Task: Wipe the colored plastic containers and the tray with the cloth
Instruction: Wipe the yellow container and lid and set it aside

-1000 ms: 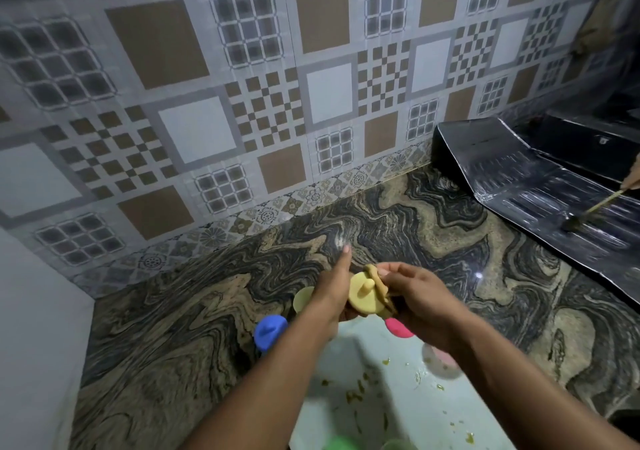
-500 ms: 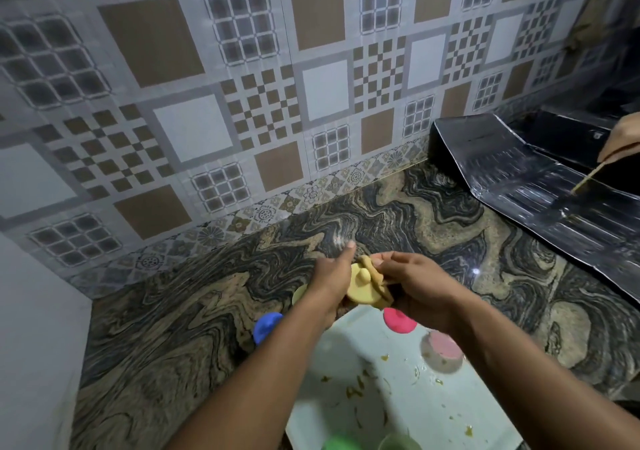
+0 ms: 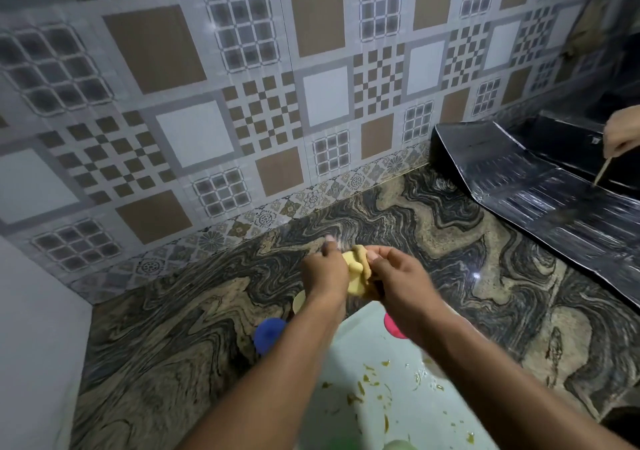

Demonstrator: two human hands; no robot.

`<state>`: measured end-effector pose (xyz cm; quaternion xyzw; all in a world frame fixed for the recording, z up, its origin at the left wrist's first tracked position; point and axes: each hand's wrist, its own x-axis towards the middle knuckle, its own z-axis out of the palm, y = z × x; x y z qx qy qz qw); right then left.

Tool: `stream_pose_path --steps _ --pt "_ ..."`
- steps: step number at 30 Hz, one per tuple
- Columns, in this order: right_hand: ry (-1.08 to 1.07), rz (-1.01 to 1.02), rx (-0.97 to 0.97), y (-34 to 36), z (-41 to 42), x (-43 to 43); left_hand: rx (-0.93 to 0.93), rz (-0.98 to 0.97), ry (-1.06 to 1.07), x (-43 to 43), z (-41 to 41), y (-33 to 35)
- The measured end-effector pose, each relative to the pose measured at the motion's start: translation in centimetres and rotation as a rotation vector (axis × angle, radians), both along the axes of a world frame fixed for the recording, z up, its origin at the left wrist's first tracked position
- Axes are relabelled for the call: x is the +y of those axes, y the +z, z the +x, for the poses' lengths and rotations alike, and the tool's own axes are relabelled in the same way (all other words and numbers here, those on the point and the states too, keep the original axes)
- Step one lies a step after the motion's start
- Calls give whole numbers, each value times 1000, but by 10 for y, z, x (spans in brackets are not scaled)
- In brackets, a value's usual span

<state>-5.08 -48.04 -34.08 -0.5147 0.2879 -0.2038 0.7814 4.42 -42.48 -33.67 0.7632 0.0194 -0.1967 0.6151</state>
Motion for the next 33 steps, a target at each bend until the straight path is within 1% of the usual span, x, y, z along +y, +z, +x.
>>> stream_pose_path --steps 2,3,4,5,7,8,9,11,12,14,15,17,18,20,21,23,24,27,29,31,32,33 --pt "-178 -93 11 -17 7 23 33 25 206 -3 -8 -2" --pt "-212 -103 55 -21 7 26 75 38 235 -1 -13 -6" --pt "-209 -79 96 -19 7 21 128 16 206 1 -14 -15" --pt "-163 -23 118 -15 5 10 204 -15 117 4 -15 -21" --pt "-2 82 120 -1 -4 -12 335 -80 -116 10 -11 -25" --pt "47 104 114 3 -6 -17 322 -85 -196 10 -8 -24" --pt "55 104 99 5 -5 -15 241 -75 -199 7 -6 -18" --pt "-53 9 73 -5 2 2 16 14 -9 -1 -2 -12" --pt "-132 -55 70 -13 6 13 -42 51 85 -4 -5 -8" --pt "-267 -95 64 -22 9 28 -41 89 190 -4 -11 -8" --pt "-307 -86 64 -24 9 29 -22 94 197 -2 -13 -13" --pt "-335 -90 63 -26 8 22 -32 107 144 5 -14 -20" --pt "-332 -97 71 -28 7 17 -96 105 81 10 -13 -24" --pt "-297 -96 84 -26 6 9 -296 0 -102 22 -10 -28" --pt "-270 -85 89 -25 5 6 -412 -44 -236 29 -10 -27" --pt "-217 -56 90 -23 4 3 -598 -7 -483 42 -3 -26" --pt "-193 -44 89 -22 3 3 -656 30 -539 48 1 -26" --pt "-127 -35 88 -23 5 6 -687 54 -526 58 12 -27" --pt "-133 -78 129 -25 11 7 -738 46 -509 63 15 -28" --pt "-209 -132 207 -26 16 4 -796 73 -460 68 18 -30" --pt "-264 -110 227 -26 17 -2 -804 95 -428 71 23 -31" --pt "-303 -24 208 -27 15 -10 -795 117 -404 75 29 -34"
